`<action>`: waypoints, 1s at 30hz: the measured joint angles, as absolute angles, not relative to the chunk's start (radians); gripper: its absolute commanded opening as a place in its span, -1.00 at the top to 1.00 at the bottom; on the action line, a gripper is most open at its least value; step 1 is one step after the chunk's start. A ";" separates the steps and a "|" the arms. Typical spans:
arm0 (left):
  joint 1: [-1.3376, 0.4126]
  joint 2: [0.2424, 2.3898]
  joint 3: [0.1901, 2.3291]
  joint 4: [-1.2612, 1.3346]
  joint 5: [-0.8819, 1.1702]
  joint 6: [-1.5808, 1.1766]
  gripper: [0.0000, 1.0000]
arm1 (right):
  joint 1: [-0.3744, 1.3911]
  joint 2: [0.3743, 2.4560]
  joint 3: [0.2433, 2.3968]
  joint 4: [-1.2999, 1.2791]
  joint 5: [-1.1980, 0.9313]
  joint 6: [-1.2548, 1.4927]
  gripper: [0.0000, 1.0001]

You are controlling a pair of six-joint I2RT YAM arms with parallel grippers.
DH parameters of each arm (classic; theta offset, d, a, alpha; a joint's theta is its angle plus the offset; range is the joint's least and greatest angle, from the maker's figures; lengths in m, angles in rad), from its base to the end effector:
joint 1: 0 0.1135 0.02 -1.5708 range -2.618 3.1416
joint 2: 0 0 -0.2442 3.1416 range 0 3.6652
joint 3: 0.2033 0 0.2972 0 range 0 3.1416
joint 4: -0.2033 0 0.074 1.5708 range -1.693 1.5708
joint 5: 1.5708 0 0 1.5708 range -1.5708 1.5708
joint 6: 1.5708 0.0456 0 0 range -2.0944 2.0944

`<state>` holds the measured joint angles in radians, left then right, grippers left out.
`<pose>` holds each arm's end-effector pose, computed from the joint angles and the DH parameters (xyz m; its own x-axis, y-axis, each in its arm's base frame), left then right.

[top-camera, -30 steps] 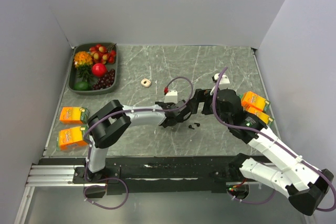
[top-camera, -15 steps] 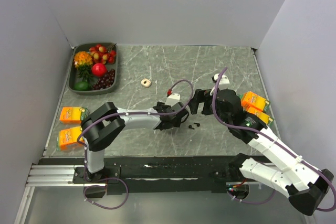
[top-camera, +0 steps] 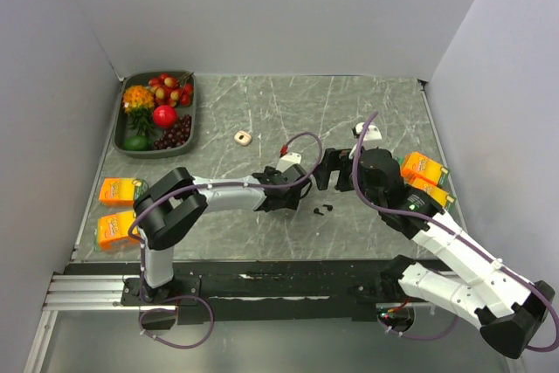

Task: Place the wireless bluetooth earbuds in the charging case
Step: Pick up the charging case at the center of the board.

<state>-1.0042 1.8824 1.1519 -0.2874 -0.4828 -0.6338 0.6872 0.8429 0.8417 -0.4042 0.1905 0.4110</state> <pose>0.2389 -0.3361 0.0991 -0.7331 0.1752 -0.6571 0.2262 0.9741 0.0073 0.2048 0.1569 0.3086 -0.4746 0.1180 -0.8723 -0.3259 0.8970 0.2987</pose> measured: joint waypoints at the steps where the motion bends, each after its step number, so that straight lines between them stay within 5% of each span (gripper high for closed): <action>1: -1.002 1.882 1.151 -0.285 -0.479 -0.628 -0.37 | 0.687 0.844 0.841 -0.404 0.191 0.411 -0.99; 9: -0.992 1.882 1.148 -0.268 -0.459 -0.602 0.12 | 0.687 0.851 0.841 -0.404 0.191 0.411 -0.99; 12: -0.992 1.880 1.143 -0.260 -0.459 -0.602 0.56 | 0.687 0.851 0.841 -0.404 0.191 0.411 -0.99; 13: -0.992 1.879 1.138 -0.255 -0.459 -0.602 0.97 | 0.687 0.851 0.841 -0.404 0.191 0.411 -0.99; 20: -0.997 1.805 1.025 -0.190 -0.491 -0.622 0.98 | 0.687 0.851 0.841 -0.404 0.192 0.412 -0.97; 30: -1.101 1.426 0.616 0.135 -0.621 -0.630 0.98 | 0.687 0.833 0.838 -0.387 0.216 0.426 -0.84</action>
<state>-1.1007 1.4258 0.6163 0.1349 -0.6212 -0.6300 0.6872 0.8333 0.8379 -0.3866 0.2165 0.4255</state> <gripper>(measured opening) 0.583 0.949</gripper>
